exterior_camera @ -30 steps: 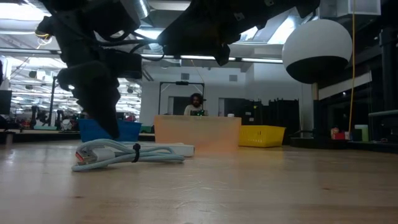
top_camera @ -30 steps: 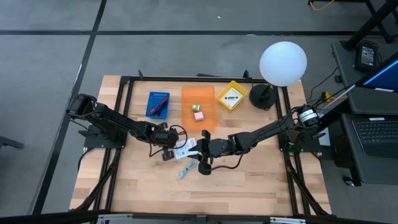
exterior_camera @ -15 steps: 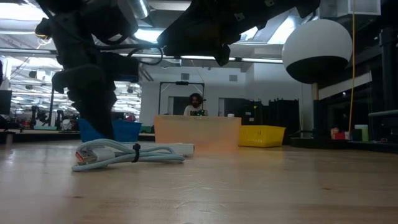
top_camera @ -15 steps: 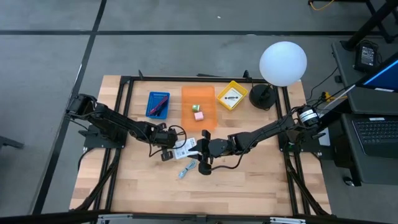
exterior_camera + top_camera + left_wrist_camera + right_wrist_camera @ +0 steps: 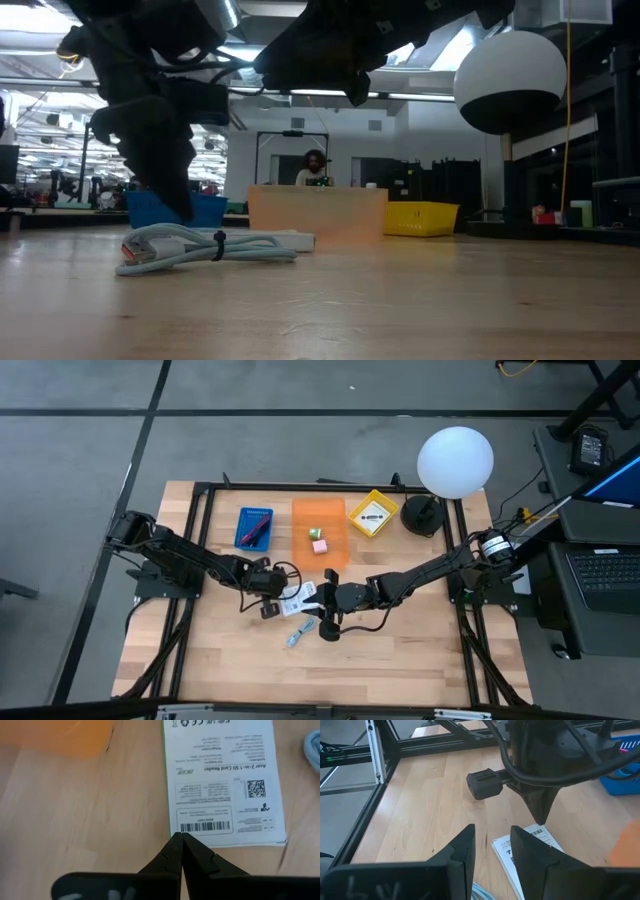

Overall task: Pick and place items into bin
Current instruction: Put the left card reader box into the yellow basket

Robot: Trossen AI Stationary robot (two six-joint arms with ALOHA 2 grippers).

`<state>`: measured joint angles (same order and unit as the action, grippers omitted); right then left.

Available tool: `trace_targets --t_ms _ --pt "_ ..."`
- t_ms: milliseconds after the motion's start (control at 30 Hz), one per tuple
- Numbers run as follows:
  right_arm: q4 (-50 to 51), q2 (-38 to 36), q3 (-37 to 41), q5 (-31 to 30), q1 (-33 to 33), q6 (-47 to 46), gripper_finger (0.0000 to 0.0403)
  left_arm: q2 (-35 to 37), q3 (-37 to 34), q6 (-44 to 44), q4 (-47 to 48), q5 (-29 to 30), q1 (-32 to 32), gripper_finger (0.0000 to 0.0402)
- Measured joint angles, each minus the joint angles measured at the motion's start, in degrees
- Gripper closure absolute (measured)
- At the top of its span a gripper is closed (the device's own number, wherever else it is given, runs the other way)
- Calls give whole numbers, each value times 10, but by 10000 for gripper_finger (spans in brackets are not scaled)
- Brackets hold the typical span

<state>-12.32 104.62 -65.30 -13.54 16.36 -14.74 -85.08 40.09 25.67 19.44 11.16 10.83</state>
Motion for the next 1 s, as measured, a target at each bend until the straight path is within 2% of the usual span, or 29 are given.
trace_targets --t_ms 333,1000 --pt "1 0 0 0 0 0 297 0 -13 -4 -35 2 0 400" --pt "1 0 0 0 0 0 297 -3 -18 1 -17 -3 0 400"
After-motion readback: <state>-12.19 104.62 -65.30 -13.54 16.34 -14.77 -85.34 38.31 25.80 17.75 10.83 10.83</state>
